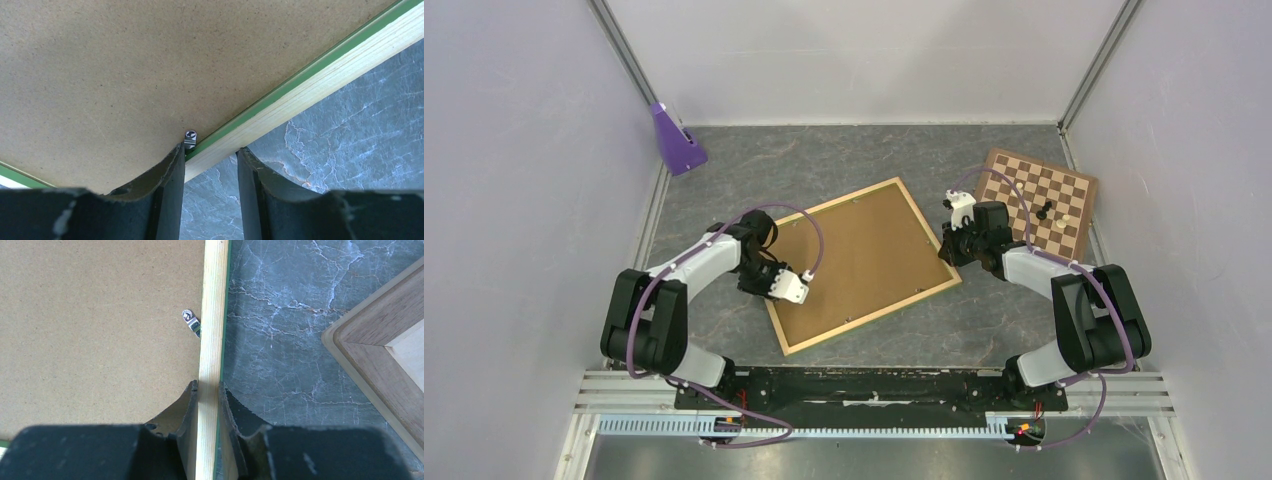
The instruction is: Put the photo into the frame
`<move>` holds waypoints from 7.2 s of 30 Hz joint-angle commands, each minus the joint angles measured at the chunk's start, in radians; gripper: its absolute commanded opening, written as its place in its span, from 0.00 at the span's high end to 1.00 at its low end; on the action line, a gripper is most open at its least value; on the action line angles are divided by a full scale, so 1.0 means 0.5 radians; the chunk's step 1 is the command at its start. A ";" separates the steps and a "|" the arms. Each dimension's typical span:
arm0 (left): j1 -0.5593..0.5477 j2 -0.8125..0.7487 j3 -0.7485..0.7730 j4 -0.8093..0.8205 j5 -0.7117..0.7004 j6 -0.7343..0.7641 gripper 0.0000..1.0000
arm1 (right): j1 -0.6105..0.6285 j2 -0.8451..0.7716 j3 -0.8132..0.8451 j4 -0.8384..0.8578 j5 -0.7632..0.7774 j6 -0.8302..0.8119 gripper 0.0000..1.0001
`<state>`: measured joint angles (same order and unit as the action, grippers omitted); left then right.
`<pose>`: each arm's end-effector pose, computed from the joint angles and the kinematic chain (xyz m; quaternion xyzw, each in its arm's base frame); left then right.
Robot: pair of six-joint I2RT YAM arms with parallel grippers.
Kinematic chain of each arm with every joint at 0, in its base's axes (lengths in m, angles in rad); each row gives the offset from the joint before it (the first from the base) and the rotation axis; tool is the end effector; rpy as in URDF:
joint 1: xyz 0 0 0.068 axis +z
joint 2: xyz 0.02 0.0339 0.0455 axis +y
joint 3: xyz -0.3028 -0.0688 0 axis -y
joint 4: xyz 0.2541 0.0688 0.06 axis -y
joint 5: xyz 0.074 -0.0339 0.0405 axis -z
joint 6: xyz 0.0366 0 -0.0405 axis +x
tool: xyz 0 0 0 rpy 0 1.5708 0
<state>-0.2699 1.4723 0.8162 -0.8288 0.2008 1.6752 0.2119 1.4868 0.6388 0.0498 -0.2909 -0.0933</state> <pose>0.2270 -0.0704 0.1979 0.8238 0.5563 -0.0488 0.0973 0.2752 0.0700 0.1863 -0.1933 0.8976 0.1561 0.3642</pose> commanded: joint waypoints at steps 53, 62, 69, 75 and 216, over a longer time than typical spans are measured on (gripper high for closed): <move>-0.637 0.065 0.983 -0.213 0.120 -2.210 0.16 | -0.014 -0.720 -0.167 -0.001 0.103 -0.461 0.02; -1.158 0.176 1.068 -0.211 0.126 -2.597 0.16 | -0.081 -0.944 -0.287 -0.096 0.206 -0.552 0.02; -1.505 0.443 1.126 -0.167 -0.041 -2.848 0.27 | -0.200 -1.032 -0.331 -0.075 0.343 -0.566 0.02; -1.586 0.638 1.158 -0.091 -0.053 -3.031 0.27 | -0.274 -1.011 -0.369 -0.048 0.332 -0.544 0.02; -1.298 1.321 2.485 -1.221 0.548 -2.456 0.98 | 0.594 -1.683 -0.890 0.174 0.533 -1.995 0.55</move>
<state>-0.9249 2.1441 2.0079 -1.3975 0.4015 0.4061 0.4988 0.6449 0.1806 0.0368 -0.0433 -1.0927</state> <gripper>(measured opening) 0.237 0.496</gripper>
